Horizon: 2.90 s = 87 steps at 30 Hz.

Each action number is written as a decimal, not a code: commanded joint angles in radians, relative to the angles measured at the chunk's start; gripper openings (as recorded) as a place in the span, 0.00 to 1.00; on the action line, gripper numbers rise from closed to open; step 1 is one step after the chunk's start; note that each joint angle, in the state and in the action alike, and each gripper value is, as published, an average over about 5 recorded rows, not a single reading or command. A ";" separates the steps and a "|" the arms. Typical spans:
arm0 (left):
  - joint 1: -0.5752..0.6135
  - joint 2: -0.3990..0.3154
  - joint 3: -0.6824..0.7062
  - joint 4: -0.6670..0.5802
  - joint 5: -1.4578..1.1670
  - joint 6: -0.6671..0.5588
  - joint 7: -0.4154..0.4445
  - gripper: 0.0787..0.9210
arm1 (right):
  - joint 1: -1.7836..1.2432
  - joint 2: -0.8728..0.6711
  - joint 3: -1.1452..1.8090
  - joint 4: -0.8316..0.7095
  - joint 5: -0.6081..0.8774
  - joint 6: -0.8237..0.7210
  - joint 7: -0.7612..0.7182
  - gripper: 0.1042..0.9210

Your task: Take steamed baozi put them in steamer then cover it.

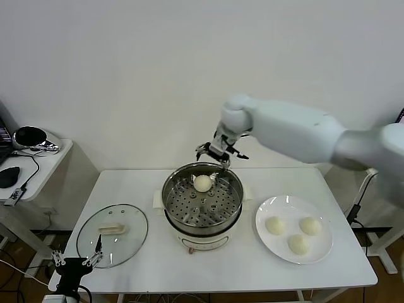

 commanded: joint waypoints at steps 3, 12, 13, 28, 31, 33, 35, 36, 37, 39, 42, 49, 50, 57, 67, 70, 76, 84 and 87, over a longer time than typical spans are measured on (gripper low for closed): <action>0.004 0.005 0.001 -0.007 -0.001 -0.001 0.001 0.88 | 0.110 -0.315 -0.045 0.297 0.148 -0.400 -0.025 0.88; 0.000 0.008 -0.006 -0.007 -0.007 -0.002 0.001 0.88 | -0.025 -0.510 -0.016 0.324 0.062 -0.405 -0.029 0.88; 0.000 0.007 -0.008 -0.006 -0.007 -0.002 0.001 0.88 | -0.049 -0.519 -0.009 0.321 0.043 -0.398 -0.029 0.88; 0.009 -0.012 -0.032 -0.012 -0.006 -0.001 0.003 0.88 | -0.522 -0.470 0.262 0.154 -0.137 -0.373 0.017 0.88; 0.012 -0.013 -0.041 -0.010 -0.007 -0.002 0.002 0.88 | -0.573 -0.437 0.298 0.116 -0.162 -0.368 0.026 0.88; 0.012 -0.015 -0.046 -0.008 -0.008 -0.003 0.001 0.88 | -0.594 -0.415 0.310 0.092 -0.176 -0.363 0.032 0.88; 0.010 -0.018 -0.050 -0.006 -0.009 -0.003 0.001 0.88 | -0.611 -0.392 0.317 0.071 -0.184 -0.359 0.037 0.88; 0.009 -0.019 -0.051 -0.006 -0.009 -0.003 0.001 0.88 | -0.618 -0.381 0.321 0.062 -0.187 -0.358 0.038 0.88; 0.008 -0.020 -0.052 -0.006 -0.009 -0.003 0.001 0.88 | -0.626 -0.370 0.324 0.055 -0.191 -0.357 0.039 0.88; 0.008 -0.021 -0.052 -0.007 -0.009 -0.003 0.001 0.88 | -0.637 -0.354 0.329 0.044 -0.196 -0.357 0.040 0.88; 0.008 -0.023 -0.052 -0.007 -0.009 -0.003 0.001 0.88 | -0.654 -0.330 0.338 0.027 -0.207 -0.358 0.043 0.88; 0.008 -0.021 -0.055 -0.004 -0.010 -0.003 0.001 0.88 | -0.701 -0.292 0.377 -0.025 -0.227 -0.353 0.049 0.88; 0.008 -0.021 -0.055 -0.004 -0.010 -0.003 0.001 0.88 | -0.705 -0.288 0.379 -0.030 -0.230 -0.352 0.049 0.88; 0.003 -0.021 -0.053 -0.002 -0.010 -0.003 0.002 0.88 | -0.731 -0.272 0.401 -0.060 -0.262 -0.343 0.048 0.84; 0.003 -0.022 -0.056 -0.001 -0.010 -0.003 0.002 0.88 | -0.746 -0.262 0.428 -0.076 -0.286 -0.335 0.050 0.71; 0.003 -0.023 -0.056 -0.001 -0.010 -0.004 0.002 0.88 | -0.743 -0.268 0.428 -0.069 -0.284 -0.334 0.043 0.64; 0.007 -0.022 -0.058 -0.006 -0.010 -0.004 0.002 0.88 | -0.689 -0.307 0.418 -0.026 -0.247 -0.335 0.024 0.60; 0.002 -0.014 -0.054 -0.015 -0.015 -0.002 0.002 0.88 | -0.453 -0.416 0.344 0.088 -0.109 -0.359 -0.017 0.61; -0.003 -0.007 -0.051 -0.015 -0.019 0.000 0.003 0.88 | -0.315 -0.438 0.286 0.124 -0.027 -0.372 -0.024 0.62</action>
